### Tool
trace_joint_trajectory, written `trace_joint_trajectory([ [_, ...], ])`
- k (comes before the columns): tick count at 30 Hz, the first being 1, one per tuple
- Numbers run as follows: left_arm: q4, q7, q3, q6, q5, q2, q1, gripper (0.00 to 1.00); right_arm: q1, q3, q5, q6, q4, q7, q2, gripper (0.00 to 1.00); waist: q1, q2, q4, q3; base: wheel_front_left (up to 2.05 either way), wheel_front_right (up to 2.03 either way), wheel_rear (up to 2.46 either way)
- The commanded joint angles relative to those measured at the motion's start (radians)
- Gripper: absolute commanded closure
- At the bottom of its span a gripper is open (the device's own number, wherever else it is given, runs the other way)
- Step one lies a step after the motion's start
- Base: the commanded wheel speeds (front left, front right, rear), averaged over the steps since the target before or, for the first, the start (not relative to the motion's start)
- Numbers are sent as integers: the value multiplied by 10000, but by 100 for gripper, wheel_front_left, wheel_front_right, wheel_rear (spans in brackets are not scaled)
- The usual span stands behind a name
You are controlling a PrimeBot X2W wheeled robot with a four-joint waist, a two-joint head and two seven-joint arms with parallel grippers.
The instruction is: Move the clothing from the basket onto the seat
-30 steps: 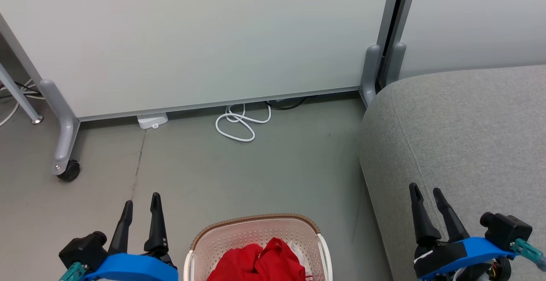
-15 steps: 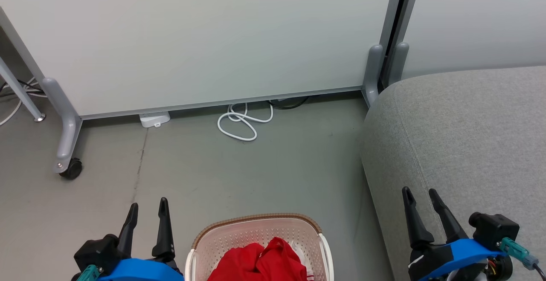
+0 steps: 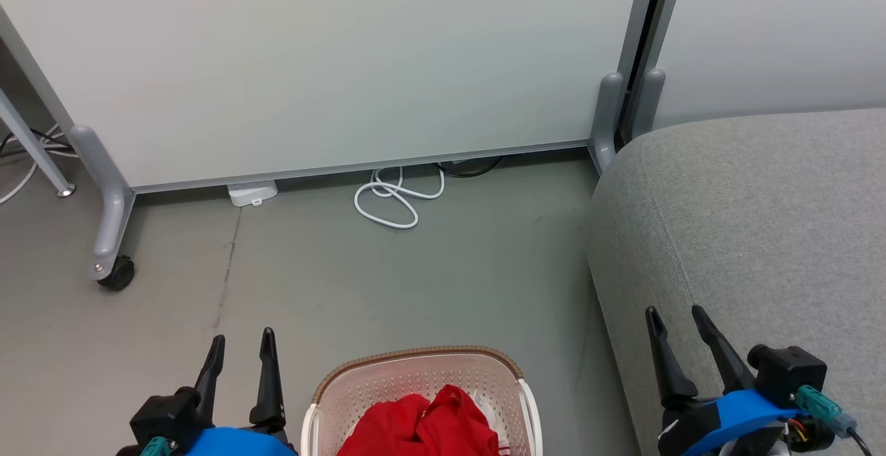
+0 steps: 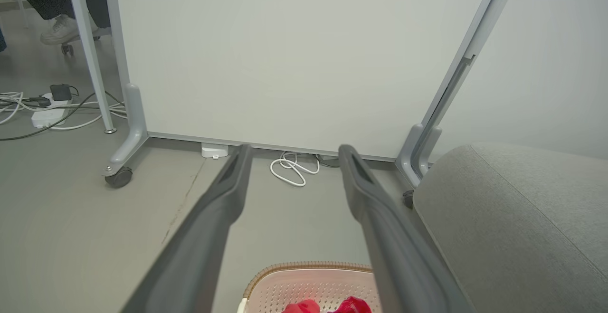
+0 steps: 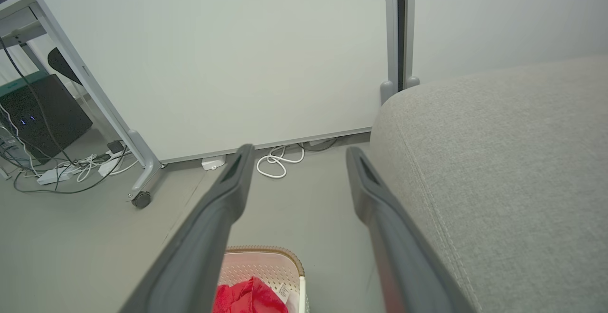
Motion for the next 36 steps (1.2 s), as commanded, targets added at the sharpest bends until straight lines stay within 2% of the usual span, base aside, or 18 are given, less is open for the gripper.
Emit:
trace_joint_trajectory([
  [1, 5, -106, 53, 3, 165, 23, 15, 0, -84, -43, -264, 21, -11, -47, -74, 0, 0, 0, 0, 3, 0, 0, 0],
  [19, 135, -440, 63, 54, 913, -63, 84, 0, -52, -216, -1504, 24, 64, -199, -82, 0, 0, 0, 17, 8, 0, 0, 0],
  [36, 155, -430, 117, 65, 857, -97, 28, 0, -117, -157, -1277, 22, 145, -273, -80, 0, 0, 0, 54, 66, 0, 0, 0],
])
